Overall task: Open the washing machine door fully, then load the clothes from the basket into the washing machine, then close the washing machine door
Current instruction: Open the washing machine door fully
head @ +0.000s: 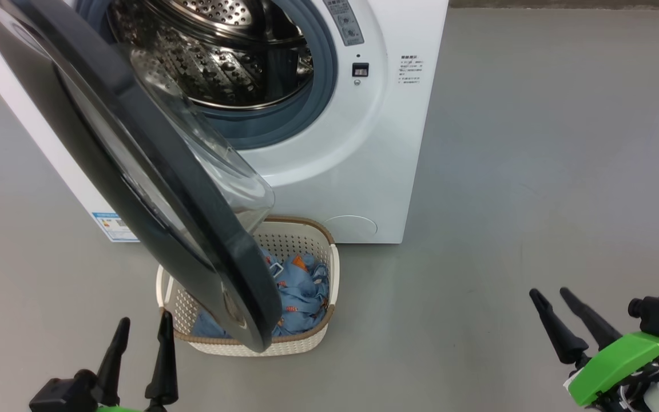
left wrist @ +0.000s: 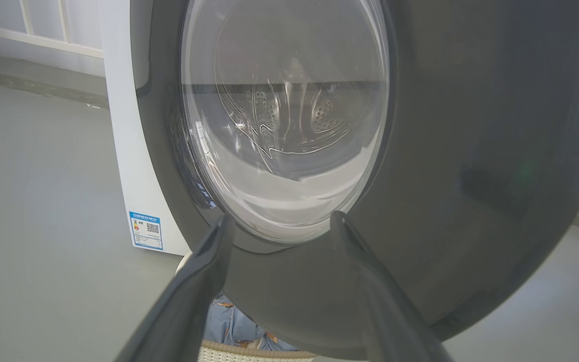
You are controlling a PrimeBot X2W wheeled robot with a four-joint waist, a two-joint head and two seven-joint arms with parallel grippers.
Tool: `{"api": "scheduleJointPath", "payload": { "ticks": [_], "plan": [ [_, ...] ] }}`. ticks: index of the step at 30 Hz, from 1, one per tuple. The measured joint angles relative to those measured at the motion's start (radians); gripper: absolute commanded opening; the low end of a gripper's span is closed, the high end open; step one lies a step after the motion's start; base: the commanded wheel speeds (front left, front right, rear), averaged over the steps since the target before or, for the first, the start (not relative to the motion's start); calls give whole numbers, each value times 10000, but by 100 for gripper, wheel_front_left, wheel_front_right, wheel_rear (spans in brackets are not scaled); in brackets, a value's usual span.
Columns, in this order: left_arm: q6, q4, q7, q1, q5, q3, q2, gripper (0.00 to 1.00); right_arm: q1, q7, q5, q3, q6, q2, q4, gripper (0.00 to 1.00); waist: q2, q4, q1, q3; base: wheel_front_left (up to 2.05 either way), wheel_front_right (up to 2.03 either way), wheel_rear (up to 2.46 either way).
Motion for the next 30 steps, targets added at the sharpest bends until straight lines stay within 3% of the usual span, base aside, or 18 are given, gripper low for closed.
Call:
{"api": "scheduleJointPath", "payload": {
  "ticks": [15, 21, 30],
  "plan": [
    [2, -61, 0, 1, 71, 8, 2, 100, 1995, -10, -4830, -4491, 0, 1645, -1670, 100, 0, 70, 0, -9, 0, 0, 0],
    [0, -98, 0, 6, 81, 12, 15, 100, 2386, -10, -5670, -5417, 0, 2063, -2169, 100, 0, 52, 0, -45, 0, 0, 0],
    [2, -117, 0, 17, 153, 6, 33, 100, 2727, -10, -6205, -5831, 0, 2372, -2642, 100, 0, 5, 0, -48, 0, 0, 0]
  ]
}}
